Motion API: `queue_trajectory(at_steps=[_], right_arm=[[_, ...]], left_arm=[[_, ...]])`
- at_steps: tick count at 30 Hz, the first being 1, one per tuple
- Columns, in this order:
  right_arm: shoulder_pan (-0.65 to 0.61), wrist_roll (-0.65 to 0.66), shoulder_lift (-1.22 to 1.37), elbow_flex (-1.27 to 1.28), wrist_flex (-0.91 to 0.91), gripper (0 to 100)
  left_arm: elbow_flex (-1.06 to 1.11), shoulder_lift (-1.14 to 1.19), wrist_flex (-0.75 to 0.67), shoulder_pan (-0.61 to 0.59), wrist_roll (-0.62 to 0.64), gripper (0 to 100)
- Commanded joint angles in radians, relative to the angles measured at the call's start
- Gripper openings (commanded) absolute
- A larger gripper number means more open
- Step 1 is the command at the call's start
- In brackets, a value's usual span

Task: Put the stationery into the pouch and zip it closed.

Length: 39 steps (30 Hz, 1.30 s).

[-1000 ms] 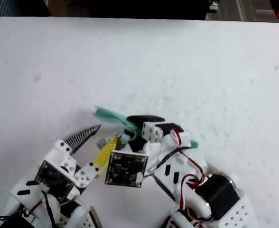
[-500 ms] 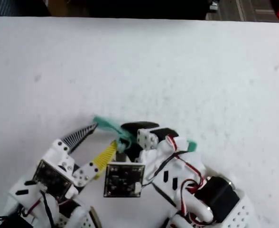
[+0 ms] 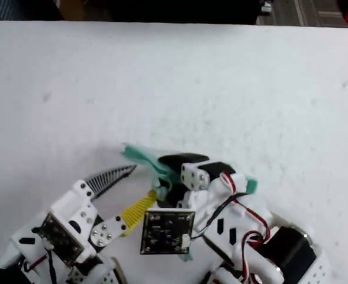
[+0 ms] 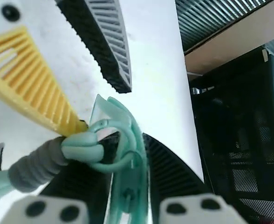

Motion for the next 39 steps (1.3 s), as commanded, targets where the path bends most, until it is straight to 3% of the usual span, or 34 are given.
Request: queue_trajectory(at_steps=[1, 7, 16, 27, 30, 39], right_arm=[[-0.082, -0.008, -0.015, -0.144, 0.025, 1.5], [-0.042, -0.008, -0.005, -0.169, 0.061, 1.5], [-0.028, -0.006, -0.015, -0.114, 0.059, 1.5], [0.027, 0.083, -0.005, -0.101, 0.09, 1.5], [0.019, 0.083, -0.005, -0.101, 0.087, 1.5], [-0.085, 0.086, -0.004, -0.101, 0.062, 1.5]], left_arm=[[0.018, 0.012, 0.021, 0.076, -0.012, 24], [0.008, 0.008, 0.106, 0.076, -0.012, 24], [0.003, 0.008, 0.104, 0.064, -0.014, 22], [-0.124, 0.008, 0.149, -0.205, -0.02, 27], [-0.098, 0.008, 0.153, -0.24, -0.115, 27], [0.015, 0.008, 0.015, -0.226, -0.173, 27]])
